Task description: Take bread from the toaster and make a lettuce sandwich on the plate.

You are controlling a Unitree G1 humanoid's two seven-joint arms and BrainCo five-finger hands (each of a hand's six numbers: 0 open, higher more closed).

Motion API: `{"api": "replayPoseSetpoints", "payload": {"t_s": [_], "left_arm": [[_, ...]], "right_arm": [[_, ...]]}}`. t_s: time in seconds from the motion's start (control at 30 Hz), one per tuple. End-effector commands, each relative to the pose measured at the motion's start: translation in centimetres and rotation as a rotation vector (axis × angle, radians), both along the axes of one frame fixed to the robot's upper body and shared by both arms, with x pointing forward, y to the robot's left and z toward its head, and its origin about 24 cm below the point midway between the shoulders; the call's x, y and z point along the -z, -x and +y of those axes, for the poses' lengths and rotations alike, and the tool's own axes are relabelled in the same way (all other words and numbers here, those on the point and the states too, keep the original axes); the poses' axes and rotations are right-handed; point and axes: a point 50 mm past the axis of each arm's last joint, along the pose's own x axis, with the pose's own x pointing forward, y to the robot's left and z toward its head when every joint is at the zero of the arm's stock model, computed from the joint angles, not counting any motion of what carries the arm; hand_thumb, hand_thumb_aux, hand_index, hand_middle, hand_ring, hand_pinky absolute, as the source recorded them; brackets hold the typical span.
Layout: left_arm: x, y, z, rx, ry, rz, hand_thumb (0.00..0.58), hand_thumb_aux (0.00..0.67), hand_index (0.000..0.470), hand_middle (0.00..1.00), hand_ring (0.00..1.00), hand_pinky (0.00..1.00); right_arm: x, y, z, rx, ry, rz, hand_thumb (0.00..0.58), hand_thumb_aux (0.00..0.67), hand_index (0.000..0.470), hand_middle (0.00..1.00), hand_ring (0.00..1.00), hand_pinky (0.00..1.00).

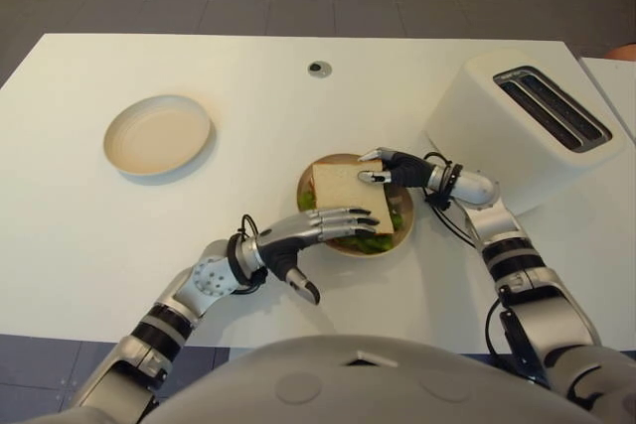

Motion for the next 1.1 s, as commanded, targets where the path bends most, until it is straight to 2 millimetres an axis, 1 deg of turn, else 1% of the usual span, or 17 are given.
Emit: {"api": "replayPoseSetpoints", "payload": {"t_s": [0.03, 0.13, 0.23, 0.27, 0.3, 0.33, 0.37, 0.4, 0.43, 0.5, 0.57, 0.63, 0.83, 0.9, 0.97, 1.0, 1.1], "left_arm": [[3.4, -0.8, 0.1, 0.004, -0.25, 0.025, 0.0, 0.0, 0.0, 0.0, 0.0, 0.0], [4.2, -2.4, -0.5, -0.056, -0.272, -0.009, 0.0, 0.0, 0.0, 0.0, 0.0, 0.0], [4.2, -3.1, -1.0, -0.086, -0.228, -0.031, 0.0, 0.0, 0.0, 0.0, 0.0, 0.0], [4.2, -3.1, -1.2, -0.088, -0.215, -0.036, 0.0, 0.0, 0.0, 0.0, 0.0, 0.0], [4.1, -3.1, -1.3, -0.088, -0.201, -0.041, 0.0, 0.0, 0.0, 0.0, 0.0, 0.0], [3.9, -3.1, -1.4, -0.088, -0.18, -0.047, 0.0, 0.0, 0.0, 0.0, 0.0, 0.0], [3.8, -3.1, -1.5, -0.089, -0.161, -0.051, 0.0, 0.0, 0.0, 0.0, 0.0, 0.0], [3.6, -3.2, -1.6, -0.089, -0.149, -0.053, 0.0, 0.0, 0.0, 0.0, 0.0, 0.0], [3.6, -3.3, -1.7, -0.096, -0.139, -0.052, 0.0, 0.0, 0.0, 0.0, 0.0, 0.0], [3.7, -3.5, -1.6, -0.107, -0.144, -0.041, 0.0, 0.0, 0.0, 0.0, 0.0, 0.0], [4.2, -3.4, -1.5, -0.104, -0.163, -0.016, 0.0, 0.0, 0.0, 0.0, 0.0, 0.0], [4.8, -3.3, -1.4, -0.105, -0.188, 0.007, 0.0, 0.0, 0.0, 0.0, 0.0, 0.0], [5.3, -4.4, -1.1, -0.17, -0.207, 0.02, 0.0, 0.0, 0.0, 0.0, 0.0, 0.0], [5.0, -5.0, -0.8, -0.213, -0.189, -0.002, 0.0, 0.0, 0.0, 0.0, 0.0, 0.0], [4.1, -6.0, -0.4, -0.288, -0.138, -0.049, 0.0, 0.0, 0.0, 0.0, 0.0, 0.0], [3.4, -6.6, -0.2, -0.34, -0.087, -0.082, 0.0, 0.0, 0.0, 0.0, 0.0, 0.0], [-0.3, -7.5, 0.7, -0.459, 0.161, -0.22, 0.0, 0.0, 0.0, 0.0, 0.0, 0.0]], "right_arm": [[1.7, 0.7, -0.1, 0.005, 0.043, 0.083, 0.58, 0.67, 0.47, 1.0, 1.0, 1.0], [1.1, 1.0, 0.4, -0.016, 0.018, 0.053, 0.58, 0.67, 0.47, 1.0, 1.0, 1.0], [0.4, 1.7, 0.8, -0.041, 0.0, 0.012, 0.58, 0.67, 0.47, 1.0, 1.0, 1.0], [0.1, 2.0, 0.9, -0.044, -0.01, -0.006, 0.577, 0.62, 0.435, 0.99, 0.99, 0.99], [-0.2, 2.4, 0.9, -0.052, -0.011, -0.028, 0.532, 0.478, 0.335, 0.35, 0.35, 0.35], [-0.4, 2.8, 1.0, -0.06, -0.01, -0.041, 0.491, 0.407, 0.286, 0.0, 0.0, 0.0], [-0.4, 3.2, 1.1, -0.069, -0.001, -0.052, 0.466, 0.373, 0.262, 0.0, 0.0, 0.0], [-0.5, 3.5, 1.2, -0.073, 0.007, -0.061, 0.34, 0.239, 0.168, 0.0, 0.0, 0.0], [-0.6, 3.6, 1.2, -0.07, 0.014, -0.078, 0.0, 0.0, 0.0, 0.0, 0.0, 0.0], [-1.7, 2.9, 1.0, 0.002, -0.009, -0.169, 0.0, 0.0, 0.0, 0.0, 0.0, 0.0], [-4.1, 1.4, 0.1, 0.139, -0.04, -0.334, 0.0, 0.0, 0.0, 0.0, 0.0, 0.0], [-6.0, 0.6, -0.6, 0.249, -0.063, -0.469, 0.0, 0.0, 0.0, 0.0, 0.0, 0.0], [-9.4, 0.8, -1.1, 0.419, -0.154, -0.741, 0.0, 0.0, 0.0, 0.0, 0.0, 0.0], [-9.9, 1.5, -1.1, 0.43, -0.19, -0.774, 0.0, 0.0, 0.0, 0.0, 0.0, 0.0], [-9.6, 2.4, -0.8, 0.406, -0.196, -0.757, 0.0, 0.0, 0.0, 0.0, 0.0, 0.0], [-9.1, 2.9, -0.6, 0.382, -0.186, -0.732, 0.0, 0.0, 0.0, 0.0, 0.0, 0.0], [-7.1, 5.5, -0.3, 0.236, -0.143, -0.578, 0.0, 0.0, 0.0, 0.0, 0.0, 0.0]]}}
